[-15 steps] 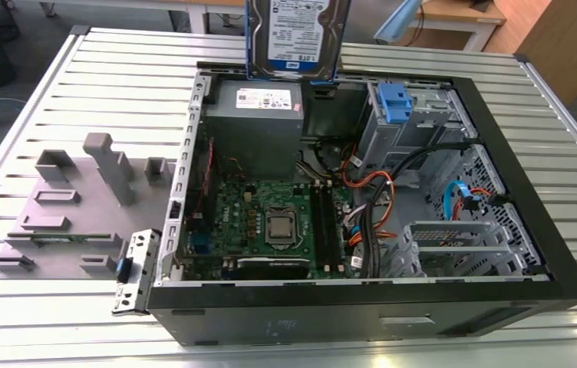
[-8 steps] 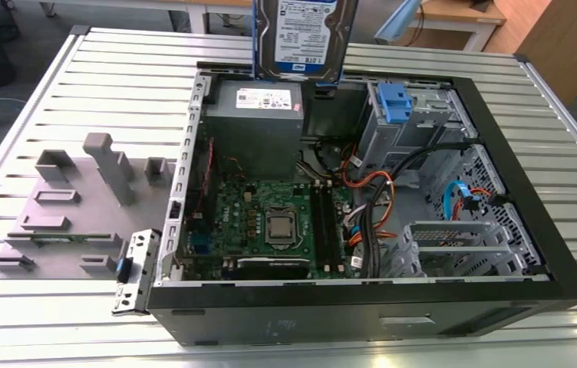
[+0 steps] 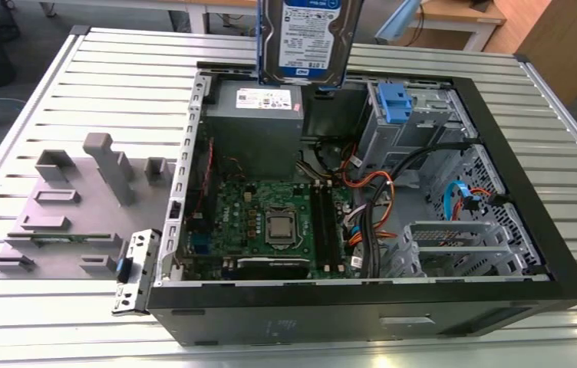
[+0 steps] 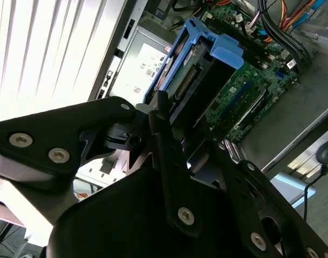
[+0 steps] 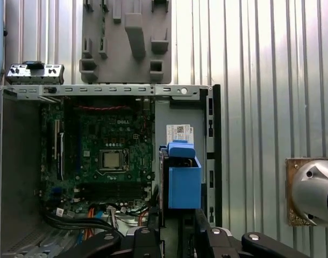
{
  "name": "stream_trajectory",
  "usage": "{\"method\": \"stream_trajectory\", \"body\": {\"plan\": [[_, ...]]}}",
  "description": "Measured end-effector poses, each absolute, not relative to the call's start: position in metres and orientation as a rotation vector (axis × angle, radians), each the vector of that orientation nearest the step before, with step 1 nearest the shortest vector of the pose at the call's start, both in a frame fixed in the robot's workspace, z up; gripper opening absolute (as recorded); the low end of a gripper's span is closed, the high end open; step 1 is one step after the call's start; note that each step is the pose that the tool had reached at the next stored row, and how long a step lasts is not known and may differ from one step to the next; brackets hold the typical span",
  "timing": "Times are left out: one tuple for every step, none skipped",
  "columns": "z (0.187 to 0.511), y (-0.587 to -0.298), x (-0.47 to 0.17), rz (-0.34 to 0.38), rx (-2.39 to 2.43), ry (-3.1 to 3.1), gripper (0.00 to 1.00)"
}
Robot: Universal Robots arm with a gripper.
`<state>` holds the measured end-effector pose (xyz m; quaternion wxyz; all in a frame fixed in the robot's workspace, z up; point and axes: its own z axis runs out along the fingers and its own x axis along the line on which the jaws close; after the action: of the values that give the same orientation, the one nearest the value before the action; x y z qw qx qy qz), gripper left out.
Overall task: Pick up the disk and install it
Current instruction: 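Pick up the disk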
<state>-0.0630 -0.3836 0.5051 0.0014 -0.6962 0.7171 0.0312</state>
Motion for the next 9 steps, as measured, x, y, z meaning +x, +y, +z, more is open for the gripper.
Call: {"method": "stream_trajectory", "body": {"plan": [[0.504, -0.384, -0.062, 0.098, -2.185, 2.251, 0.35], [0.504, -0.383, -0.061, 0.098, -2.185, 2.251, 0.35], [0.504, -0.383, -0.059, 0.098, -2.185, 2.251, 0.35], [0.503, -0.383, -0.058, 0.098, -2.185, 2.251, 0.35], [0.503, -0.383, -0.057, 0.098, -2.185, 2.251, 0.35], [0.502, -0.383, -0.055, 0.098, -2.185, 2.251, 0.35], [0.502, -0.383, -0.054, 0.098, -2.185, 2.251, 0.35], [0.502, -0.383, -0.052, 0.098, -2.185, 2.251, 0.35], [0.501, -0.383, -0.051, 0.098, -2.185, 2.251, 0.35]]}}
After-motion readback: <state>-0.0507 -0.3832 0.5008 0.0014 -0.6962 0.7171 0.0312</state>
